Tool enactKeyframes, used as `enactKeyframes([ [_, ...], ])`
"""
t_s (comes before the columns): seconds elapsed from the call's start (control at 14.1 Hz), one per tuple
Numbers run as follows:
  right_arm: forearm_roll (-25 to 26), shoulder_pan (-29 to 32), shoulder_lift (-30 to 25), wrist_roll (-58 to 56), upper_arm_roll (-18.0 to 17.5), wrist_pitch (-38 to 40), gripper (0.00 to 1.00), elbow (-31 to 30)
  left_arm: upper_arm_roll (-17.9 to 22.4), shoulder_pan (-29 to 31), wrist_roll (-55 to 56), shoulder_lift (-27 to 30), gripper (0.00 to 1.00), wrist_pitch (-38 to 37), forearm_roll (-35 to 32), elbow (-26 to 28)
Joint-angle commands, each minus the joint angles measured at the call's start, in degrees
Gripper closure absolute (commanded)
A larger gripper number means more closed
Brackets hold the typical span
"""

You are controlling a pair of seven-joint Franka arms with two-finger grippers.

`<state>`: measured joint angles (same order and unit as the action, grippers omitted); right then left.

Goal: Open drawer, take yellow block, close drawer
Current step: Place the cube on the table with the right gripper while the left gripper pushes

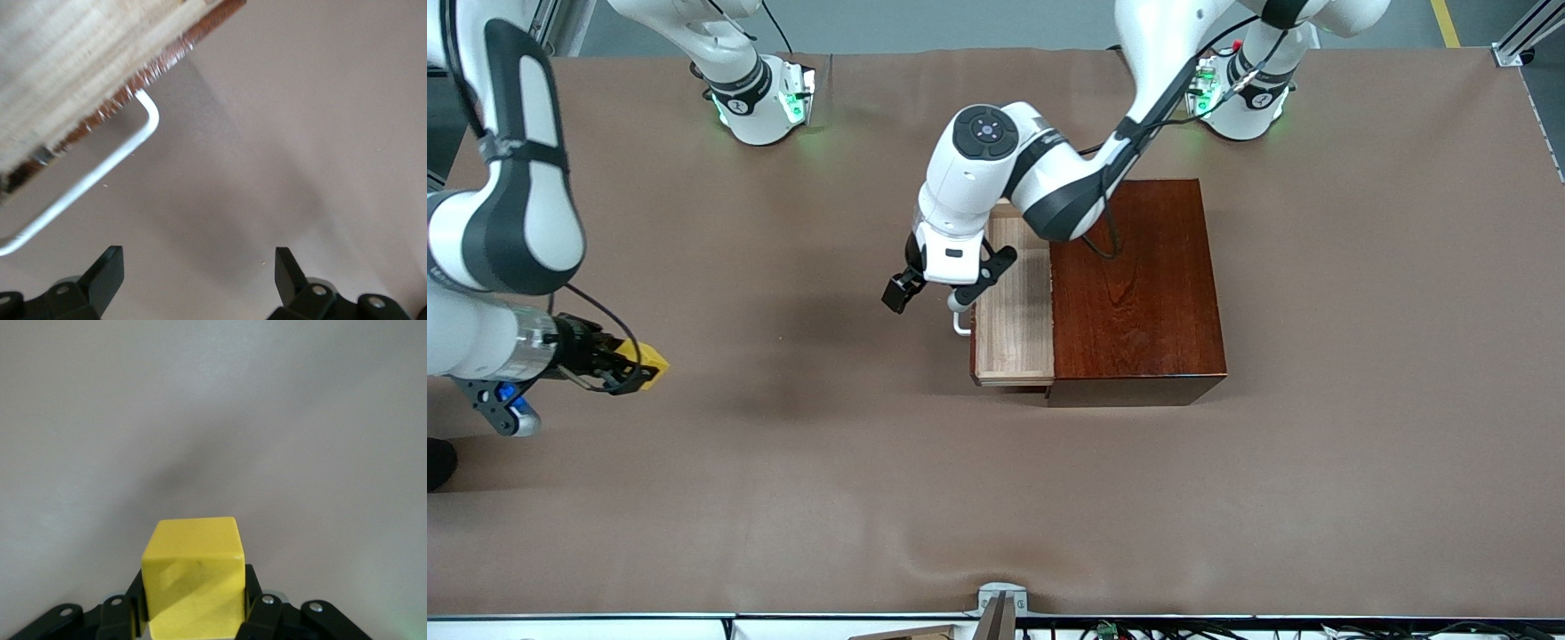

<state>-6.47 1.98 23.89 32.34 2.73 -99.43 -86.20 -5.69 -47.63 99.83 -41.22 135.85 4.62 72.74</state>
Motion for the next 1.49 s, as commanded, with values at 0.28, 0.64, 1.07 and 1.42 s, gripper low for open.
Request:
enactKeyframes([
  [0.28, 0.3, 5.8, -1.0, -17.1, -1.3, -6.6, 1.0, -10.8, 4.5, -5.1, 10.1, -5.6, 0.0, 4.2, 0.6, -2.2],
  [0.64, 0.8, 6.5, 0.9, -31.4, -1.1, -14.2, 1.0, -17.5, 10.0, -9.0, 11.5, -7.6, 0.0, 3.5, 0.5, -1.8],
  [1.07, 2.8, 9.8, 6.9, -44.2, -1.1, -20.2, 1.0, -17.7, 10.6, -8.9, 11.5, -7.3, 0.0, -2.5, 0.1, -1.6],
  [1.42, 2.9, 10.6, 8.1, -46.1, -1.1, -23.1, 1.0, -19.4, 10.7, -8.5, 11.6, -6.7, 0.0, -6.1, 0.5, -1.6],
])
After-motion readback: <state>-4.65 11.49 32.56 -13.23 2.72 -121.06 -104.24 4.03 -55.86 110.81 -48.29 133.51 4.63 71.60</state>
